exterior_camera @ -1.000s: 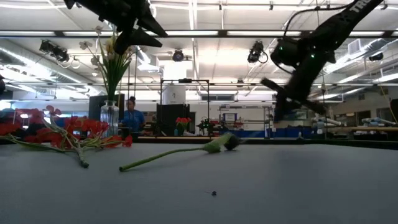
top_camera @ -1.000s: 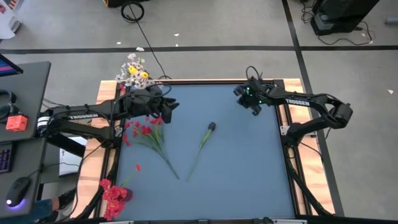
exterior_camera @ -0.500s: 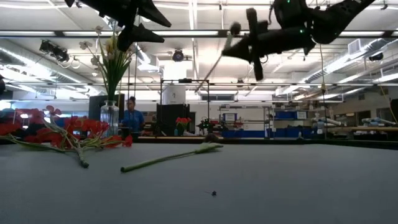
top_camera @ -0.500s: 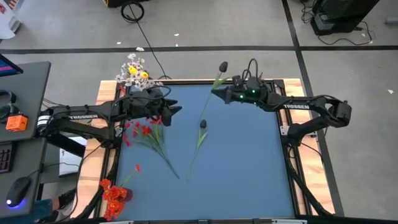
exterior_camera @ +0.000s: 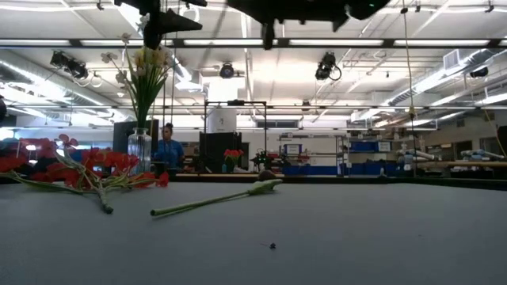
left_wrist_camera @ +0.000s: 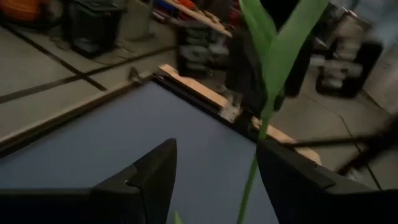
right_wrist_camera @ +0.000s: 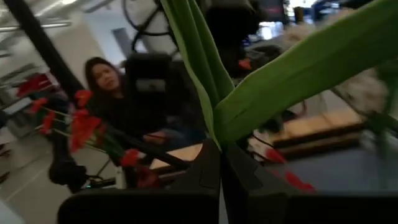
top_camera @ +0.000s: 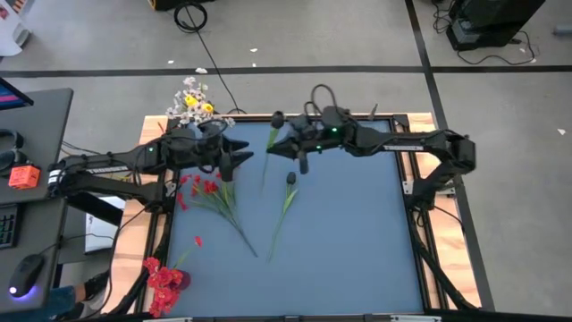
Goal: Sort flowers into vase by color
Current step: Put the top black flower into the red vase
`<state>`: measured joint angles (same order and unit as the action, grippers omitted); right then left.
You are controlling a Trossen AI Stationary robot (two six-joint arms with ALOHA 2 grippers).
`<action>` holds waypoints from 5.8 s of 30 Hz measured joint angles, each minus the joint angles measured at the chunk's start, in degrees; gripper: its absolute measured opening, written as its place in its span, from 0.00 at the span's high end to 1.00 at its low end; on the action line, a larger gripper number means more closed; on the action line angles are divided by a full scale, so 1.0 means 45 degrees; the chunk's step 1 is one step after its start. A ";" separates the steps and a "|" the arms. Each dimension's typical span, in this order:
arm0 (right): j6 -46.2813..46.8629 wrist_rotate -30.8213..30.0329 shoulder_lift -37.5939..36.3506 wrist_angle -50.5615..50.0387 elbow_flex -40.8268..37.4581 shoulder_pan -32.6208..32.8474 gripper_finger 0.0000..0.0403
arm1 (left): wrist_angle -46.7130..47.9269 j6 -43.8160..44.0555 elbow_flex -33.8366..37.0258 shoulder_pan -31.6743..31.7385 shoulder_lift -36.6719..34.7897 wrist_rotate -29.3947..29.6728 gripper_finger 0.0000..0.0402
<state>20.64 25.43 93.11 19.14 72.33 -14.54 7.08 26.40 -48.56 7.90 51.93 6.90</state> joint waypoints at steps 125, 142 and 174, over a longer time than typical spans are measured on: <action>-0.1496 -0.7593 -1.2966 -0.9844 -0.6200 0.0877 0.82 | 0.1221 -0.2493 0.0053 -0.1574 -0.1378 0.3941 0.99; -0.1190 -0.7635 -1.4422 -0.8463 -0.7619 0.0794 0.82 | -0.0454 -0.4045 0.0058 -0.3050 -0.1377 0.2674 0.99; -0.0909 -0.5085 -1.4714 -0.8442 -0.7610 0.0809 0.82 | -0.1786 -0.4193 0.1373 -0.5114 -0.1241 0.3876 0.99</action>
<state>16.55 2.55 26.89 -18.85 38.09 -10.90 -0.95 7.54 -42.38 -15.11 46.35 24.34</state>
